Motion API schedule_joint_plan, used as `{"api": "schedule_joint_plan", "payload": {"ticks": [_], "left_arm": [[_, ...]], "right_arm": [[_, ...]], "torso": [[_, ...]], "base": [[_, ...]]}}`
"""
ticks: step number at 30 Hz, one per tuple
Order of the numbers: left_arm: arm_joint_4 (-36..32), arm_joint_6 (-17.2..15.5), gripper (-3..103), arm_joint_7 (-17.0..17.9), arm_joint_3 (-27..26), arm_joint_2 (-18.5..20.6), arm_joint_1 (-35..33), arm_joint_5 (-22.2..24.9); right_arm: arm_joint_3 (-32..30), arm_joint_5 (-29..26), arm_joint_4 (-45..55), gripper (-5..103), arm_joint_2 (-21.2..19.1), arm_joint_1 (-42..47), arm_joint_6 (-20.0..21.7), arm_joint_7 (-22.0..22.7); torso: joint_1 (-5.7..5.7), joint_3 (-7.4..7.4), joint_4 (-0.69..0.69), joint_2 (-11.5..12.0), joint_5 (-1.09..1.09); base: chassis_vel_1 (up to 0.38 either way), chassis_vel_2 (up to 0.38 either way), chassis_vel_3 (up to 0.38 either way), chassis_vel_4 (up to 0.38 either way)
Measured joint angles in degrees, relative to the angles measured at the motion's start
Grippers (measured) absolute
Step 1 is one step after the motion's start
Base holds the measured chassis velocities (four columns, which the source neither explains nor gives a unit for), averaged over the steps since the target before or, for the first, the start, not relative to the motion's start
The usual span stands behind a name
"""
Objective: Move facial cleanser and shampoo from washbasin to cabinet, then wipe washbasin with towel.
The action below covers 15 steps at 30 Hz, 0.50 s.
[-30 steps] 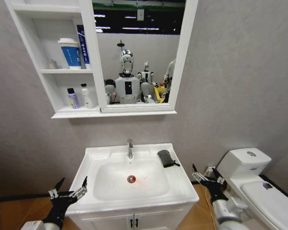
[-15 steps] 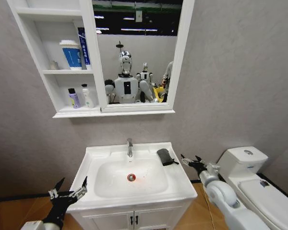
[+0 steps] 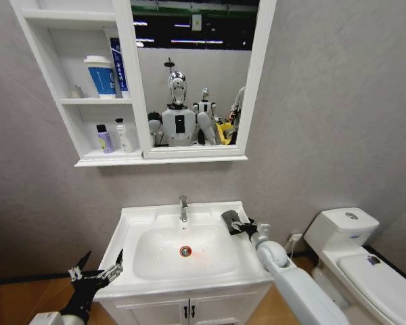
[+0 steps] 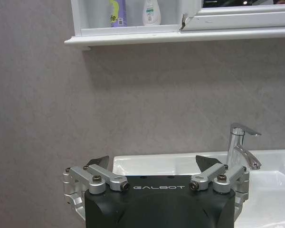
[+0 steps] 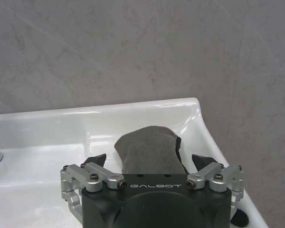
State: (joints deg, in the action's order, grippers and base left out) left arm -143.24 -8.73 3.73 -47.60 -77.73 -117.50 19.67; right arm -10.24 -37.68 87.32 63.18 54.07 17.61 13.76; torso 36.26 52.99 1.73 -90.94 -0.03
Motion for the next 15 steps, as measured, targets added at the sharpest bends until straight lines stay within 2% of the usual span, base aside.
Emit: {"api": "schedule_joint_plan", "payload": {"ticks": [5, 7, 8, 15], "left_arm": [[0.0, 0.0, 100, 0.0, 0.0, 0.0, 0.0, 0.0], [0.0, 0.0, 100, 0.0, 0.0, 0.0, 0.0, 0.0], [0.0, 0.0, 100, 0.0, 0.0, 0.0, 0.0, 0.0], [0.0, 0.0, 100, 0.0, 0.0, 0.0, 0.0, 0.0]], "right_arm": [[0.8, 0.8, -1.9, 89, 0.8, -0.9, 0.1, 0.1], [0.8, 0.8, -2.2, 89, 0.9, -1.0, 0.2, 0.2], [0.8, 0.9, -2.5, 81, 1.0, -1.1, 0.4, 0.3], [0.7, 1.0, -3.6, 74, 0.9, -1.5, 1.0, 0.3]], "torso": [[-0.01, -0.01, 0.01, 0.0, -0.01], [-0.01, -0.01, 0.01, 0.0, -0.01], [-0.01, -0.01, 0.01, 0.0, 0.0], [-0.01, -0.01, 0.01, 0.0, 0.0]], "base": [[0.0, 0.0, 0.0, 0.0], [0.0, 0.0, 0.0, 0.0], [0.0, 0.0, 0.0, 0.0], [0.0, 0.0, 0.0, 0.0]]}}
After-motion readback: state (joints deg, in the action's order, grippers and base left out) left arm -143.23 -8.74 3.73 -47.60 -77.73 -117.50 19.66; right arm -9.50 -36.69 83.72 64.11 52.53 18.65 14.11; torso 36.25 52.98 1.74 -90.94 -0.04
